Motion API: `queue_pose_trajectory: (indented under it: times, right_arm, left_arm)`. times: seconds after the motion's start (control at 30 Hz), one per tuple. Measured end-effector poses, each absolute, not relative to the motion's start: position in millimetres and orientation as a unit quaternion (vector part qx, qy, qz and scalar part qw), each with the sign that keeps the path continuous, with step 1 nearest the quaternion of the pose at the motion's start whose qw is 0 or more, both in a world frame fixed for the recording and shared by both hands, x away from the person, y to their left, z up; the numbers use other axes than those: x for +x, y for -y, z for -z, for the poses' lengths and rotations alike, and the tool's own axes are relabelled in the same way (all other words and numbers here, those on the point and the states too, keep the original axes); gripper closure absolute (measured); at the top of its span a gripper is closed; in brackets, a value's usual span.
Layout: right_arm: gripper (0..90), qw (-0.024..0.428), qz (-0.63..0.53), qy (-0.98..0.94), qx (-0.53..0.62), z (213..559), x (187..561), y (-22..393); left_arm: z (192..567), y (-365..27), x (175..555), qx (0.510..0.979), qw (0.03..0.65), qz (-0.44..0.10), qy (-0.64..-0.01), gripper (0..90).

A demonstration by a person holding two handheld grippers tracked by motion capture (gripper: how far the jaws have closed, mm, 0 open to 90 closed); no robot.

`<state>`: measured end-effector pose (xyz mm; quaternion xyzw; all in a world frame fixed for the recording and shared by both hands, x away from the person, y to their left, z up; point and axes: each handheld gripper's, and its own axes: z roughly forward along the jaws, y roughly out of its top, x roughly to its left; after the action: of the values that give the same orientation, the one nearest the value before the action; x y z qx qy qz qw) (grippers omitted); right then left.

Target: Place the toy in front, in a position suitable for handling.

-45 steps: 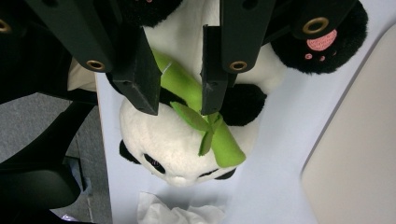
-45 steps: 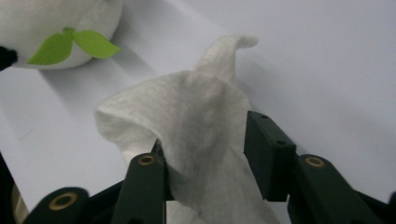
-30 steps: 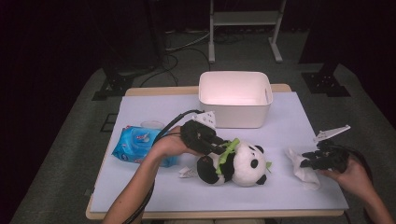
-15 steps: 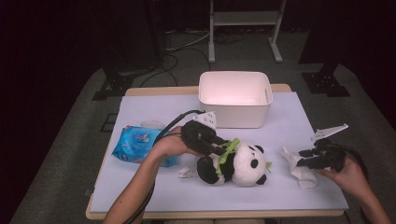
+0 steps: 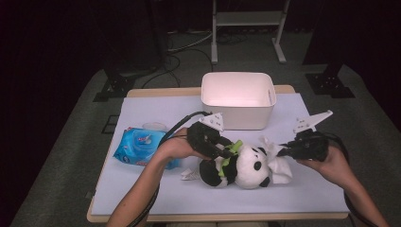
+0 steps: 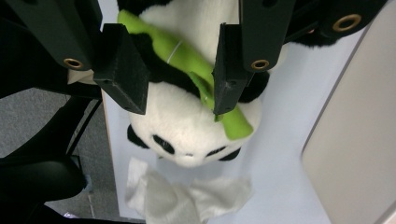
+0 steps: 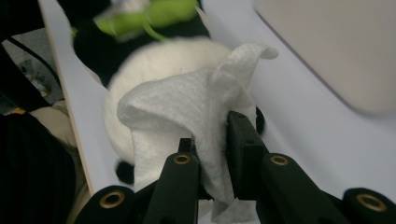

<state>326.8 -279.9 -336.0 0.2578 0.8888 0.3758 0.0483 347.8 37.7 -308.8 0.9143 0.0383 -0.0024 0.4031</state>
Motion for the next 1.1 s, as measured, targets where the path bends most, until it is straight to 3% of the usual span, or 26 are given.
queue_pose_trajectory:
  times: [0.27,0.53,0.57,0.7,0.77,0.83,0.93,1.1]
  right_arm:
    - [81.8,0.033,-0.375,-0.907,0.189,321.0,331.9,219.1]
    - [81.7,0.017,-0.365,-0.916,0.166,325.6,338.0,189.5]
    - [81.7,0.016,-0.364,-0.917,0.162,326.0,337.9,186.4]
    - [81.0,0.011,-0.365,-0.918,0.156,327.4,337.3,181.8]
    - [77.9,0.007,-0.362,-0.918,0.158,329.6,336.2,182.9]
    - [75.7,0.005,-0.364,-0.918,0.159,330.5,335.7,184.3]
    - [68.3,0.006,-0.371,-0.915,0.158,328.7,334.1,194.2]
    - [63.8,0.005,-0.383,-0.910,0.161,322.8,331.3,204.4]
  left_arm:
    - [304.5,-32.9,345.0,0.910,0.414,-0.002,-0.031,49.7]
    - [309.9,-27.0,345.2,0.912,0.408,-0.007,-0.034,41.2]
    - [310.9,-26.3,345.7,0.914,0.405,-0.009,-0.035,42.4]
    - [315.6,-24.4,347.4,0.914,0.404,-0.014,-0.037,71.9]
    - [317.8,-23.6,349.1,0.916,0.399,-0.014,-0.041,78.7]
    - [317.8,-23.5,349.3,0.916,0.399,-0.016,-0.043,82.4]
    - [317.2,-23.5,349.6,0.918,0.393,-0.015,-0.044,82.5]
    - [317.8,-22.5,349.7,0.921,0.387,-0.018,-0.043,82.4]
